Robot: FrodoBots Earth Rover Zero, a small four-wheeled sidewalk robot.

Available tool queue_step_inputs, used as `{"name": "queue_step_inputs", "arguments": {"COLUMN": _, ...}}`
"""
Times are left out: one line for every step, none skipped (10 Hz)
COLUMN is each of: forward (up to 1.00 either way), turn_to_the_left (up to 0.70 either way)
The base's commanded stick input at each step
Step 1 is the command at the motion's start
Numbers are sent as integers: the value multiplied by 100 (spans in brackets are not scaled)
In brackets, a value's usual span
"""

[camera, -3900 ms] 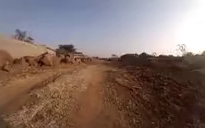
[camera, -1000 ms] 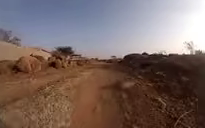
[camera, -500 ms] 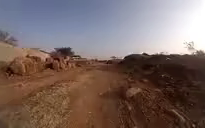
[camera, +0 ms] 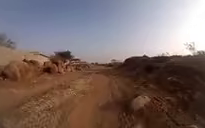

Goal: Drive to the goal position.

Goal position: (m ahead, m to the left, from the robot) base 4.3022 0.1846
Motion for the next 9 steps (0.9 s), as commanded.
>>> {"name": "queue_step_inputs", "arguments": {"forward": 70, "turn_to_the_left": 0}}
{"name": "queue_step_inputs", "arguments": {"forward": 70, "turn_to_the_left": 0}}
{"name": "queue_step_inputs", "arguments": {"forward": 70, "turn_to_the_left": 0}}
{"name": "queue_step_inputs", "arguments": {"forward": 70, "turn_to_the_left": 0}}
{"name": "queue_step_inputs", "arguments": {"forward": 70, "turn_to_the_left": 0}}
{"name": "queue_step_inputs", "arguments": {"forward": 70, "turn_to_the_left": 0}}
{"name": "queue_step_inputs", "arguments": {"forward": 70, "turn_to_the_left": 0}}
{"name": "queue_step_inputs", "arguments": {"forward": 70, "turn_to_the_left": 0}}
{"name": "queue_step_inputs", "arguments": {"forward": 70, "turn_to_the_left": 0}}
